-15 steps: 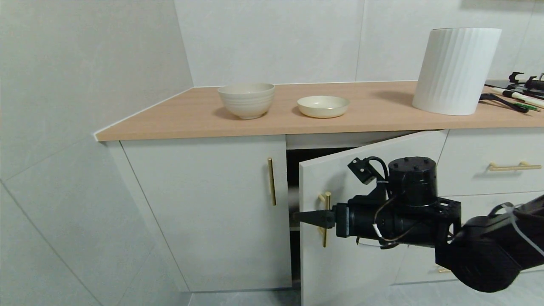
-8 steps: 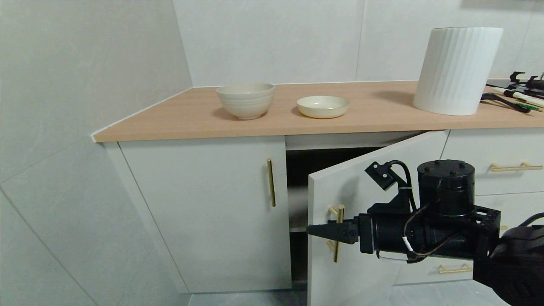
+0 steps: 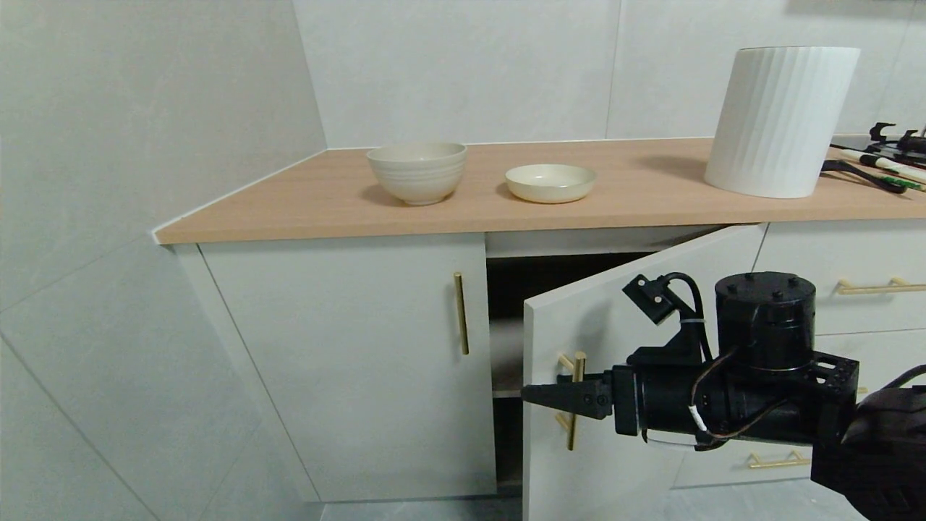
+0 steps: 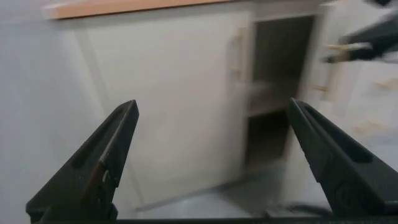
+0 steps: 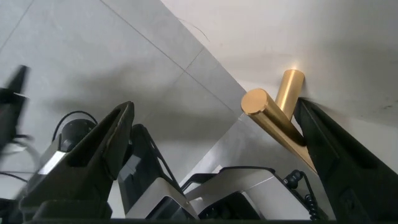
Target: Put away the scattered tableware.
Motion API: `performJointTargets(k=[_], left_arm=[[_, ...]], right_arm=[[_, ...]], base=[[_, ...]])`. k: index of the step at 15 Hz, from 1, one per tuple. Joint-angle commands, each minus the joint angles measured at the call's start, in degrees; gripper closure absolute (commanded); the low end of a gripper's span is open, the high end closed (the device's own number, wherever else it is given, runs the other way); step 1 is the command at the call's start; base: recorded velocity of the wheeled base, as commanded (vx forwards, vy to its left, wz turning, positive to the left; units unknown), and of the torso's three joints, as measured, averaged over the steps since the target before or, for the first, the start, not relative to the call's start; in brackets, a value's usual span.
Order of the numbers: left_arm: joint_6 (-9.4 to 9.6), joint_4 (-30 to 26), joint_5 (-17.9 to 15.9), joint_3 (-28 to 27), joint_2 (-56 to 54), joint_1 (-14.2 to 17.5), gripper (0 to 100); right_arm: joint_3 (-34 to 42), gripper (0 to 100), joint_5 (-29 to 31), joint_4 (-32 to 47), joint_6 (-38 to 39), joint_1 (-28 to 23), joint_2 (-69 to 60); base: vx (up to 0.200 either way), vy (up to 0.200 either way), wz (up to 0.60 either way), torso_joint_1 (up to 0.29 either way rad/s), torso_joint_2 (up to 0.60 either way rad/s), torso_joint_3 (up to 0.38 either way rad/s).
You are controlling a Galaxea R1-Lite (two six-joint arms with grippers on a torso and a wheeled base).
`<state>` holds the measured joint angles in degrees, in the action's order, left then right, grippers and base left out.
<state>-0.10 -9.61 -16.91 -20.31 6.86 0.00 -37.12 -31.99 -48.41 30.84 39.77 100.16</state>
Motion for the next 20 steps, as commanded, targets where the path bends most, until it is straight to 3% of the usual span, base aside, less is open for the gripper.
performJointTargets(k=[1,3,5,6,8,10,11,12,15,19,20], left_arm=[[0.36,-3.84,-9.63,-13.26,25.22,-0.09,0],[0.19,0.99,-13.77,-14.41,36.82,-0.26,0],[-0.61,9.69,-14.56,-14.5,48.77,-2.46,0],[-2.63,13.65,-14.56,-14.06,54.04,-3.87,0],[-6.23,15.23,-14.56,-13.88,58.7,-6.5,0],[-8.6,15.41,-14.73,-12.47,61.34,-10.72,0],[-8.87,15.41,-14.73,-11.95,62.75,-12.57,0],[-8.96,15.41,-14.73,-11.68,63.71,-13.62,100],[-8.87,17.08,-14.73,-12.21,66.35,-14.33,100],[-8.52,26.83,-14.38,-15.11,75.84,-14.5,100],[-8.6,31.05,-14.29,-15.9,80.5,-16.26,100]], right_arm=[[-0.06,0,-0.09,-0.11,0.01,1.19,-0.23],[-0.06,0,0.08,-0.11,0.01,1.19,-0.23],[0.03,0,0.17,-0.02,-0.52,1.19,-0.23],[0.03,0,0.17,-0.11,-0.61,1.19,-0.23],[0.03,0,0.08,-0.02,-0.61,1.19,-0.23],[0.12,0,0.08,-0.02,-0.52,1.19,0.04],[0.12,0,0.08,-0.02,-0.61,1.19,0.21],[0.12,0,0.08,-0.02,-0.61,1.19,0.39],[0.12,0,0.08,-0.02,-0.61,1.19,0.48],[0.12,0,0.08,-0.02,-0.61,1.19,0.48],[0.12,0,0.08,-0.02,-0.61,1.19,0.48]], base=[[0.0,0.0,0.0,0.0,0.0,0.0],[0.0,0.0,0.0,0.0,0.0,0.0],[0.0,0.0,0.0,0.0,0.0,0.0],[0.0,0.0,0.0,0.0,0.0,0.0],[0.0,0.0,0.0,0.0,0.0,0.0],[0.0,0.0,0.0,0.0,0.0,0.0],[0.0,0.0,0.0,0.0,0.0,0.0],[0.0,0.0,0.0,0.0,0.0,0.0],[0.0,0.0,0.0,0.0,0.0,0.0],[0.0,0.0,0.0,0.0,0.0,0.0],[0.0,0.0,0.0,0.0,0.0,0.0]])
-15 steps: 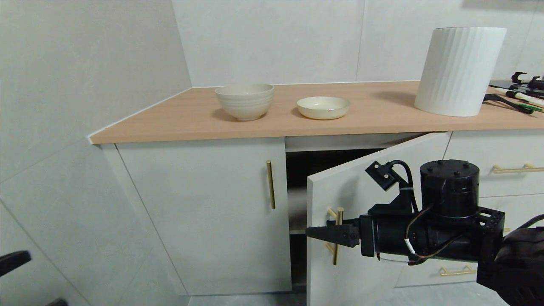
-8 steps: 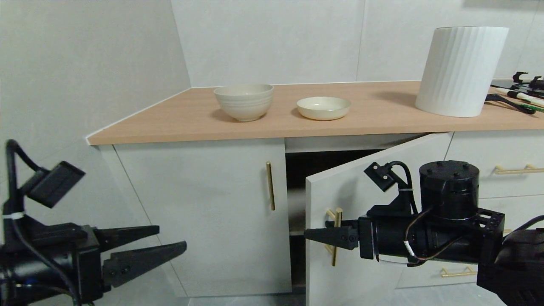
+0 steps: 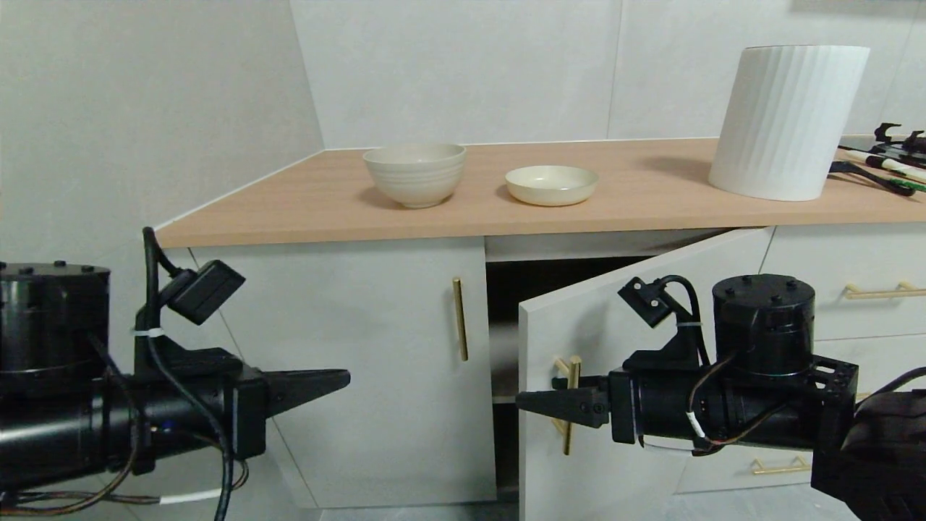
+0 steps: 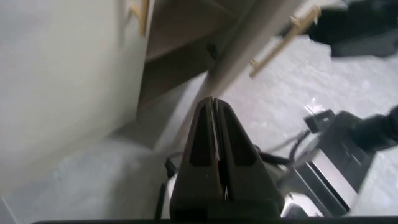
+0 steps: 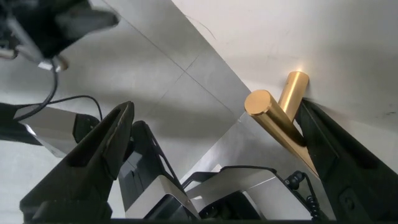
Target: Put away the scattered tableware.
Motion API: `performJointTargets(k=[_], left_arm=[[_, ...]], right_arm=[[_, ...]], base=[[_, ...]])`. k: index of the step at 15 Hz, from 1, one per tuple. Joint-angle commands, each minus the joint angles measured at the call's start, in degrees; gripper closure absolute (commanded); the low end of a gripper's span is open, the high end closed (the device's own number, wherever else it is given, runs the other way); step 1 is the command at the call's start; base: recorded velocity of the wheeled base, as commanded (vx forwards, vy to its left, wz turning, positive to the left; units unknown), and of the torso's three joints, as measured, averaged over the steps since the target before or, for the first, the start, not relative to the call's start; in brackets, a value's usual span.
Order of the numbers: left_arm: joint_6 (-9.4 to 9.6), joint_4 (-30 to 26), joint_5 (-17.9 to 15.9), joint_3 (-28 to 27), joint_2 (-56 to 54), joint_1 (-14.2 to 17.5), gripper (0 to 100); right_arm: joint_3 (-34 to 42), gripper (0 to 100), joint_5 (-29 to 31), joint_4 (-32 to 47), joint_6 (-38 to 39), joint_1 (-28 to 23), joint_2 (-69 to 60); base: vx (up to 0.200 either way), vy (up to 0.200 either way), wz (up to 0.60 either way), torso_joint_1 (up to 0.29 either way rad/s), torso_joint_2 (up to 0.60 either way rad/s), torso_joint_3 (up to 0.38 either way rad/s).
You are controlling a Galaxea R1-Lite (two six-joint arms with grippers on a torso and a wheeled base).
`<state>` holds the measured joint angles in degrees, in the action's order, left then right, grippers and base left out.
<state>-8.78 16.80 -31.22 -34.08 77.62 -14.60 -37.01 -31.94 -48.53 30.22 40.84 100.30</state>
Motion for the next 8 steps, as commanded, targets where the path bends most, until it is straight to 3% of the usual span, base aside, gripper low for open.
performJointTargets(k=[1,4,6,8], left_arm=[[-0.01,8.34,0.37,-2.13,13.0,-3.33,100],[-1.24,16.69,0.63,-6.52,25.92,-8.86,100],[-5.81,21.61,0.63,-9.16,31.98,-11.59,100],[-8.8,29.34,0.72,-9.95,36.38,-15.19,100]], right_arm=[[0.01,0,0.04,0.1,0.01,0.12,0.33],[0.1,0,0.04,0.1,0.1,0.12,0.24],[0.89,0,0.04,0.02,0.01,0.12,0.15],[1.06,0,0.04,-0.42,0.01,0.12,0.07]], base=[[0.0,0.0,0.0,0.0,0.0,0.0],[0.0,0.0,0.0,0.0,0.0,0.0],[0.0,0.0,0.0,0.0,0.0,0.0],[0.0,0.0,0.0,0.0,0.0,0.0]])
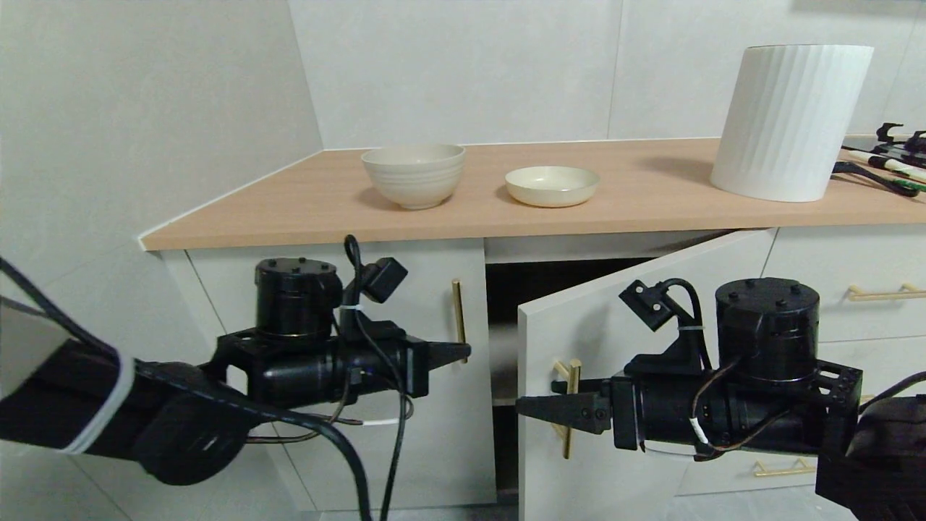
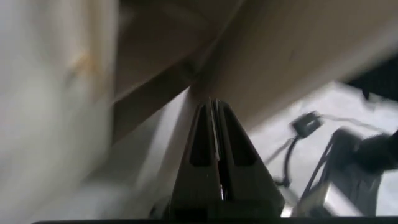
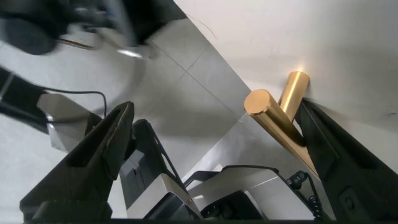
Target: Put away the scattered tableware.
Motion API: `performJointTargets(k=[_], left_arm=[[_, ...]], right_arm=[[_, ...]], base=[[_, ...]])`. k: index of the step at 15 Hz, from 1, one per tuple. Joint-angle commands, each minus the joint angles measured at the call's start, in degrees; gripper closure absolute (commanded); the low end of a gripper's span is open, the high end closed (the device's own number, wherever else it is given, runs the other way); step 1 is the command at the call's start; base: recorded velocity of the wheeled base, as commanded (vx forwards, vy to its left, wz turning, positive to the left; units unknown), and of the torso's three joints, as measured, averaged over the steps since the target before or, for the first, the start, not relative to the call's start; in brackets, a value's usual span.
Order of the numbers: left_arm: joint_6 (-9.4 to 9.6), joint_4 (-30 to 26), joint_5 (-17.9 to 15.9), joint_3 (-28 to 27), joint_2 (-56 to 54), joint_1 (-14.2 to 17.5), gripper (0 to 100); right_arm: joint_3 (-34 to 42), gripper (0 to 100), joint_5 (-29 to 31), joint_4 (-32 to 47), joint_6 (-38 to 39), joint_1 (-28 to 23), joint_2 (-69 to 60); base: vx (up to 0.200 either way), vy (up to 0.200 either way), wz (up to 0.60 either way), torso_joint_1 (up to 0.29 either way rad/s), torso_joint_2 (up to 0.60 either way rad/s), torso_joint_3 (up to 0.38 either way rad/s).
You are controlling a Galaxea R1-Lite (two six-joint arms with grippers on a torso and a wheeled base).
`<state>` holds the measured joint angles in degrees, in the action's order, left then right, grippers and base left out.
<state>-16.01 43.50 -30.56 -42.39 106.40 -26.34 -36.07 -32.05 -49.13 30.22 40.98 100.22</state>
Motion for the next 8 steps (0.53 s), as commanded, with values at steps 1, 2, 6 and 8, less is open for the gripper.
performJointTargets(k=[1,2,6,8], left_arm=[[-2.01,5.11,0.06,-1.65,8.83,-4.77,100],[-2.01,7.48,0.42,-1.29,9.88,-6.44,100],[-2.01,15.21,3.93,-1.65,14.63,-9.69,100],[-2.01,17.24,3.58,-2.17,14.63,-11.01,100]], right_arm=[[0.12,0,0.23,-0.09,0.01,-0.03,0.15],[0.21,0,0.32,-0.18,0.01,-0.03,0.24],[0.3,0,3.31,-0.18,-0.6,-0.12,0.15],[1.71,0,6.03,-0.18,-4.64,-0.56,-0.02]], base=[[0.0,0.0,0.0,0.0,0.0,0.0],[0.0,0.0,0.0,0.0,0.0,0.0],[0.0,0.0,0.0,0.0,0.0,0.0],[0.0,0.0,0.0,0.0,0.0,0.0]])
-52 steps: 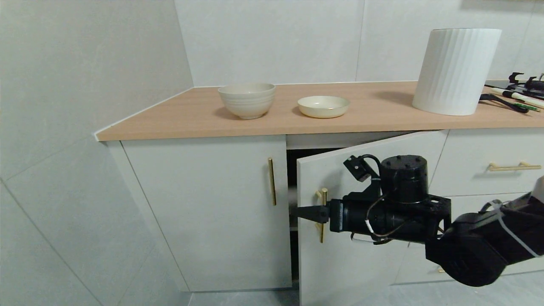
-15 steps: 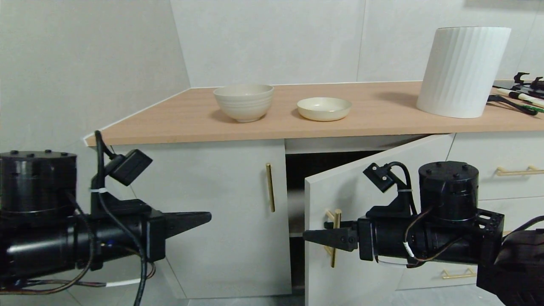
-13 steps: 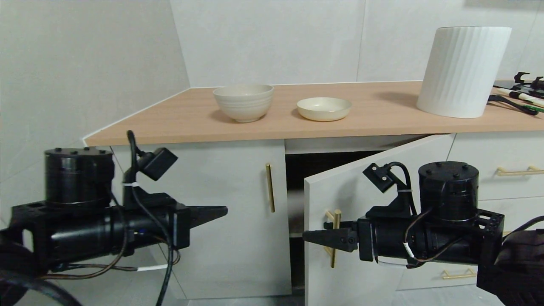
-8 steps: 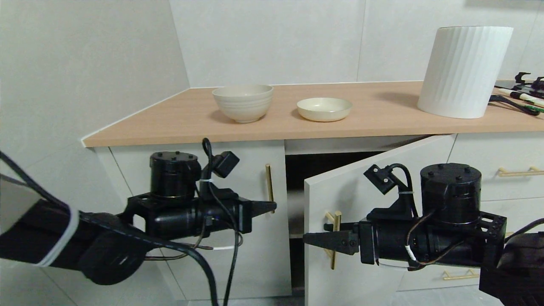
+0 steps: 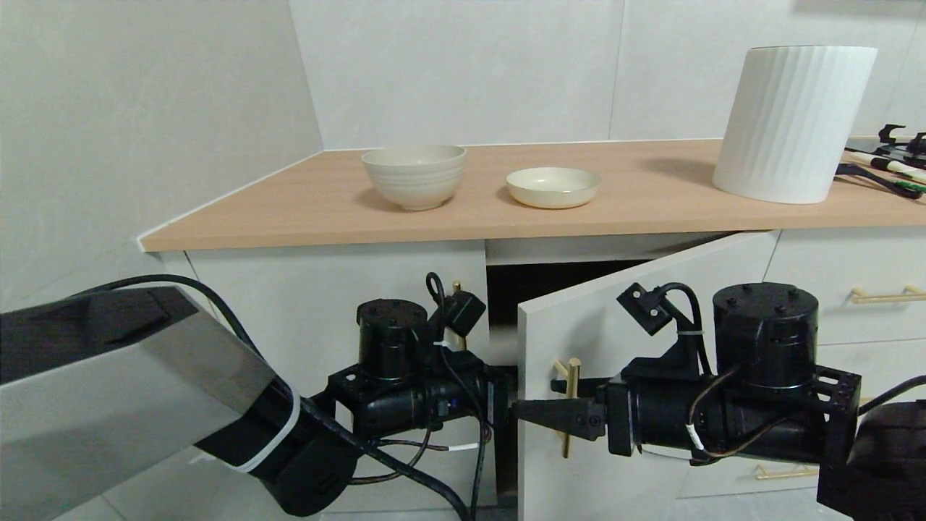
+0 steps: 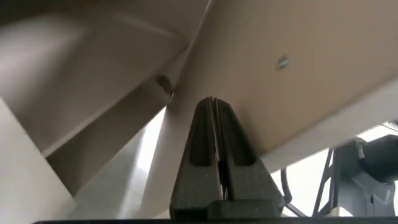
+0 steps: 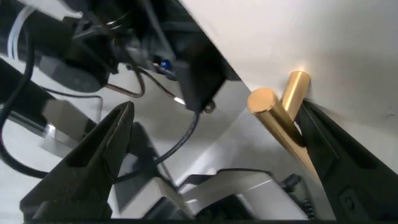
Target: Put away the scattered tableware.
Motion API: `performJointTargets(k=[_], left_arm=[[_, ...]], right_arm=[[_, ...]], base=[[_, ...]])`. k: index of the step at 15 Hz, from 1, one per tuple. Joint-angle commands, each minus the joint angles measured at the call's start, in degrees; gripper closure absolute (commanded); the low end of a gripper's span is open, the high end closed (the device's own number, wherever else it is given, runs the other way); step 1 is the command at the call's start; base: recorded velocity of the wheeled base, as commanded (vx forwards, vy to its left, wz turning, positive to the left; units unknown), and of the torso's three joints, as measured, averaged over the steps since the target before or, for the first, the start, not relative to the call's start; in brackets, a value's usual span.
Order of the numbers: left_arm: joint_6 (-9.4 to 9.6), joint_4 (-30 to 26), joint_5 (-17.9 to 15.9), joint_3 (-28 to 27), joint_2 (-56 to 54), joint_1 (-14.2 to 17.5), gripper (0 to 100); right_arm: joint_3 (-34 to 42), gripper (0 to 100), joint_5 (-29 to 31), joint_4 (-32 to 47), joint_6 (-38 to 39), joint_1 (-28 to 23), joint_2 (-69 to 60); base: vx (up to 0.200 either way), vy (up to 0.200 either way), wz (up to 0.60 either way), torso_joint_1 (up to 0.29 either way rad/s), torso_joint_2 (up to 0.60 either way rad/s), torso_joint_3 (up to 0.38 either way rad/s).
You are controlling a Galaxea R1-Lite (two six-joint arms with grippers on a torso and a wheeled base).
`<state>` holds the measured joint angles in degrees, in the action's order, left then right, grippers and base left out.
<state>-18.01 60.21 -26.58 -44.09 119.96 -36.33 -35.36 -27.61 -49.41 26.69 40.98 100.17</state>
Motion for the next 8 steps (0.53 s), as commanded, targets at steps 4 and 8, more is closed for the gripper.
performJointTargets(k=[4,8], left_arm=[[-0.01,0.52,-0.67,-2.14,1.25,-2.78,100],[-0.01,0.52,-0.58,-1.7,0.1,-2.87,100]], right_arm=[[6.01,0,5.02,0.37,-4.19,-5.65,-5.78],[13.48,0,5.02,1.07,-6.65,-6.09,-13.33]], base=[[0.0,0.0,0.0,0.0,0.0,0.0],[0.0,0.0,0.0,0.0,0.0,0.0]])
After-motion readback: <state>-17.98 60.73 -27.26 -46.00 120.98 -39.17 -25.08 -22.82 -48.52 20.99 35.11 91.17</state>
